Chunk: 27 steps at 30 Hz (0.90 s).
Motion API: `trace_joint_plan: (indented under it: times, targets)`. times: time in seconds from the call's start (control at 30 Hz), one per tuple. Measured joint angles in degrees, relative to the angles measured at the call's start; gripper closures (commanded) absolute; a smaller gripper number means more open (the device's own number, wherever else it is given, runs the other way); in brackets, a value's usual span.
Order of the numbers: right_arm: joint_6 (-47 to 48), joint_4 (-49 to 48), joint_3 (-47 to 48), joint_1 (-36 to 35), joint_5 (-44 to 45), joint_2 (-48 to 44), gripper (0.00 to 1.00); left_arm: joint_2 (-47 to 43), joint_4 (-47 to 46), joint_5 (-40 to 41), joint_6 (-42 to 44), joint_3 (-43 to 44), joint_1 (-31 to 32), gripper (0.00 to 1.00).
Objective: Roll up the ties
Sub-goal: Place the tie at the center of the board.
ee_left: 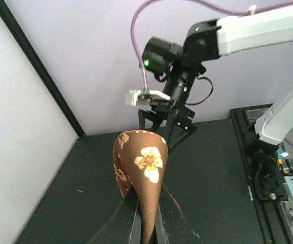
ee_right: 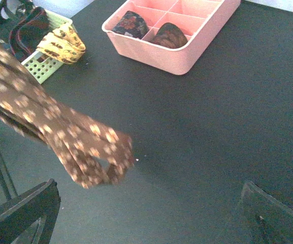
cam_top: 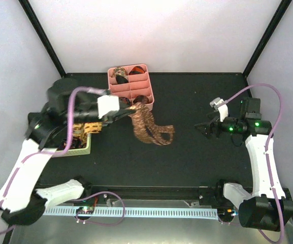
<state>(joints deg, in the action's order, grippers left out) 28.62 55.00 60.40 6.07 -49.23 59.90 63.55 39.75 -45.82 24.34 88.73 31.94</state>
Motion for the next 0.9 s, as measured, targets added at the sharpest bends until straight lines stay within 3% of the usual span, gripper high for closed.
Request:
trace_joint_plan:
  times: [0.17, 0.27, 0.33, 0.37, 0.43, 0.47, 0.53, 0.63, 0.7, 0.77, 0.9]
  targets:
    - [-0.7, 0.37, -2.29, 0.0, -0.87, 0.24, 0.01, -4.94, 7.19, 4.26, 3.58, 4.9, 0.5, 0.99]
    - [-1.75, 0.42, -2.8, 0.0, -0.15, 0.79, 0.01, -0.28, 8.0, 6.27, 2.89, 8.39, 3.61, 0.98]
    - [-2.69, 0.52, -2.82, 0.07, 1.38, 0.79, 0.01, 5.86, 7.69, 9.81, 2.08, 10.08, 9.01, 0.99]
    - [-3.15, 0.66, -2.82, 0.17, 2.36, 0.72, 0.01, 9.66, 6.88, 12.66, 1.57, 10.47, 12.44, 0.89]
    - [-3.37, 1.46, -2.8, 0.81, 4.7, 0.68, 0.0, 17.62, 5.53, 17.97, -0.17, 11.72, 18.25, 0.39]
    - [-3.37, 2.32, -2.78, 2.03, 5.92, 0.68, 0.0, 22.62, 5.22, 20.09, -1.01, 13.38, 20.65, 0.25]
    - [-3.23, 3.52, -2.56, 5.42, 7.74, 0.74, 0.0, 34.34, 4.79, 24.76, -3.02, 19.08, 24.13, 0.14]
    - [-1.73, 5.6, -0.66, 9.66, 11.52, 2.12, 0.01, 45.11, 6.08, 27.63, -4.83, 24.76, 25.35, 0.09]
    - [-0.02, 6.08, 0.52, 9.94, 13.38, 3.61, 0.03, 44.87, 8.37, 26.47, -4.92, 22.47, 22.93, 0.09]
    - [1.92, 6.43, 0.81, 10.03, 14.12, 4.52, 0.08, 40.5, 9.57, 23.93, -3.78, 17.4, 18.49, 0.09]
    - [5.84, 7.85, 0.74, 8.52, 14.01, 5.27, 0.14, 21.75, 12.52, 20.5, 4.76, -2.6, 5.95, 0.14]
